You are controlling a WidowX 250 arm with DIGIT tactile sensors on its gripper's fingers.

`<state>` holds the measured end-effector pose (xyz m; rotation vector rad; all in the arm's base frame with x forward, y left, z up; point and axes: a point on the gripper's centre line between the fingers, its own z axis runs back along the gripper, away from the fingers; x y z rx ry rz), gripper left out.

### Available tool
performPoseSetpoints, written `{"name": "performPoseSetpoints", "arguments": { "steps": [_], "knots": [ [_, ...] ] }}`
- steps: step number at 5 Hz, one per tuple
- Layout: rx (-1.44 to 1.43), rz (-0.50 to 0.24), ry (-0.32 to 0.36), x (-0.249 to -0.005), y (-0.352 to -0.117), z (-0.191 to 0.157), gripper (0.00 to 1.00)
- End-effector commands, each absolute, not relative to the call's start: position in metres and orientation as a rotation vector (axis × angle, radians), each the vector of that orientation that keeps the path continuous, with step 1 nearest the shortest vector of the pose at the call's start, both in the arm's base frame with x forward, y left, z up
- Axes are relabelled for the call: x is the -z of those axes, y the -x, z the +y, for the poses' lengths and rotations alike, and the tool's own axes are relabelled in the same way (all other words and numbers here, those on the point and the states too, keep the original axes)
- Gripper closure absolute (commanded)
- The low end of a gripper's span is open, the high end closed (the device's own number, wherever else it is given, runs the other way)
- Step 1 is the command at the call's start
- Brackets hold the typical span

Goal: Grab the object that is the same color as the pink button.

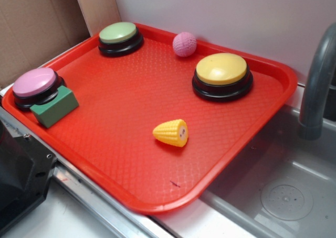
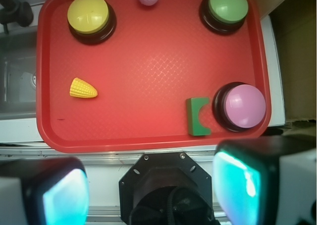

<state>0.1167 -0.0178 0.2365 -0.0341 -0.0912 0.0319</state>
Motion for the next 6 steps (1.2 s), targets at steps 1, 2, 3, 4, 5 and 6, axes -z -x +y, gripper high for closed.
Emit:
{"name": "performPoseSetpoints", "arguments": {
  "steps": [1,2,3,4,5,6],
  "knots": [
    [-0.032,-0.091,0.034,-0.236,-0.117,-0.018,0.00],
    [0.007,-0.133,-0.029,-0.186,-0.167,-0.022,0.00],
    [0.000,-0.215,-0.007,-0.161,-0.220,-0.016,0.00],
    [-0.039,-0.187,-0.046,-0.138,-0.270,-0.007,0.00],
    [-0.039,-0.187,-0.046,-0.138,-0.270,-0.007,0.00],
    [-0.039,-0.187,-0.046,-0.138,-0.270,-0.007,0.00]
  ]
}}
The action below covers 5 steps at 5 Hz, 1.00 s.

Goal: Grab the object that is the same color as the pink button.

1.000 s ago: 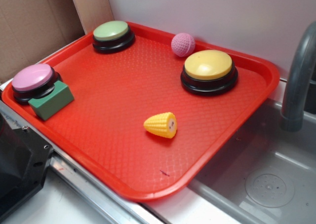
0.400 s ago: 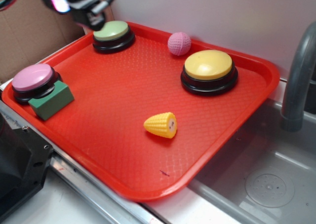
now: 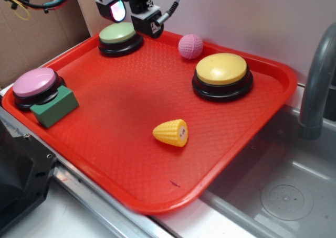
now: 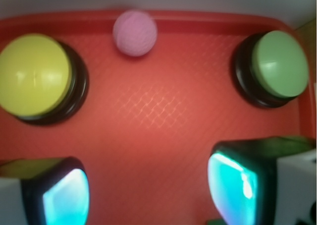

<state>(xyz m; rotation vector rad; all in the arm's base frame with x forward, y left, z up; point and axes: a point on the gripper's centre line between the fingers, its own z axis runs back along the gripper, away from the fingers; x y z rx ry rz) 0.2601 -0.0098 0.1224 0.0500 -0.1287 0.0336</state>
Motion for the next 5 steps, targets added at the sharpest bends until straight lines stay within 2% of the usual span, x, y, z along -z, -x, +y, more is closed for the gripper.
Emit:
{"name": "performPoseSetpoints", "arguments": {
  "steps": [1,2,3,4,5],
  "knots": [
    [-0.039,-0.187,-0.046,-0.138,-0.270,-0.007,0.00],
    [-0.029,-0.186,-0.135,-0.097,-0.311,-0.017,0.00],
    [-0.009,-0.205,-0.153,-0.076,-0.343,-0.024,0.00],
    [-0.031,-0.239,-0.146,-0.067,-0.357,-0.020,0.00],
    [-0.064,-0.233,-0.148,-0.056,-0.359,-0.008,0.00]
  ]
}}
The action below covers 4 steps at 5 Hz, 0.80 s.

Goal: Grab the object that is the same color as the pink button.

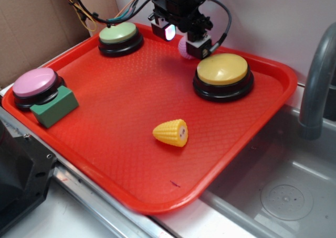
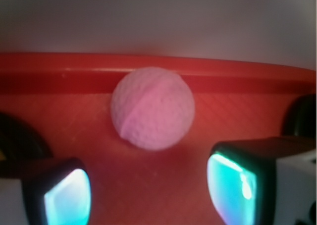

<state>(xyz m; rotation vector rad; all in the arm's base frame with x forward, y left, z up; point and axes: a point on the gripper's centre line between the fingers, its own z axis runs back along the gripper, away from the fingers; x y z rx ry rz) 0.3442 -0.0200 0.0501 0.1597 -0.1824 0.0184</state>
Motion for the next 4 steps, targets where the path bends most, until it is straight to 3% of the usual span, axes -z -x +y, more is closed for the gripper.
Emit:
{"name": "performPoseSetpoints", "arguments": {
  "steps": [1,2,3,4],
  "knots": [
    [-0.076,-0.255,-0.139,-0.048,-0.359,-0.001,0.00],
    [-0.093,-0.267,-0.083,-0.035,-0.361,0.002,0.00],
    [-0.121,-0.288,-0.068,-0.036,-0.356,0.001,1.00],
    [-0.109,-0.230,-0.045,-0.058,-0.335,0.002,1.00]
  ]
}}
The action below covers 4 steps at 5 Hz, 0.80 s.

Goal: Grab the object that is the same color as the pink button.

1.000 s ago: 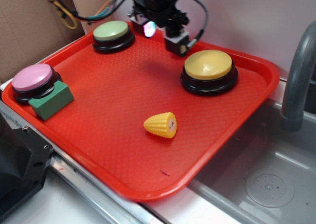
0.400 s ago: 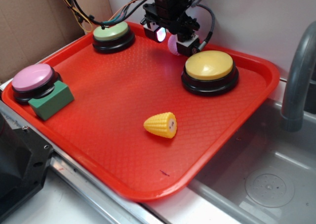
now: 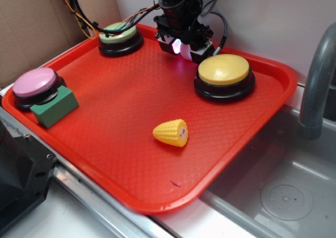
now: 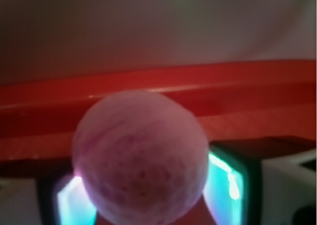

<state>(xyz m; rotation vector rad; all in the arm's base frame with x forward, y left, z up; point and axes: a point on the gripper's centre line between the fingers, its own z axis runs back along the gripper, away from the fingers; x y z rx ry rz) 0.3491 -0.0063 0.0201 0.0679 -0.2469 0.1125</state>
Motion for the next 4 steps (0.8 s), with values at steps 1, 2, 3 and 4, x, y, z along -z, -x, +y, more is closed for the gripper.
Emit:
{"name": "performPoseSetpoints", "arguments": {
  "steps": [1,2,3,4],
  "knots": [
    [-0.087,-0.250,-0.127,-0.104,-0.302,0.011,1.00],
    [-0.111,-0.266,-0.127,-0.133,-0.271,0.019,1.00],
    [-0.162,-0.249,-0.062,-0.141,-0.242,0.026,1.00],
    [-0.170,-0.241,-0.073,-0.146,-0.224,0.023,1.00]
  ]
}}
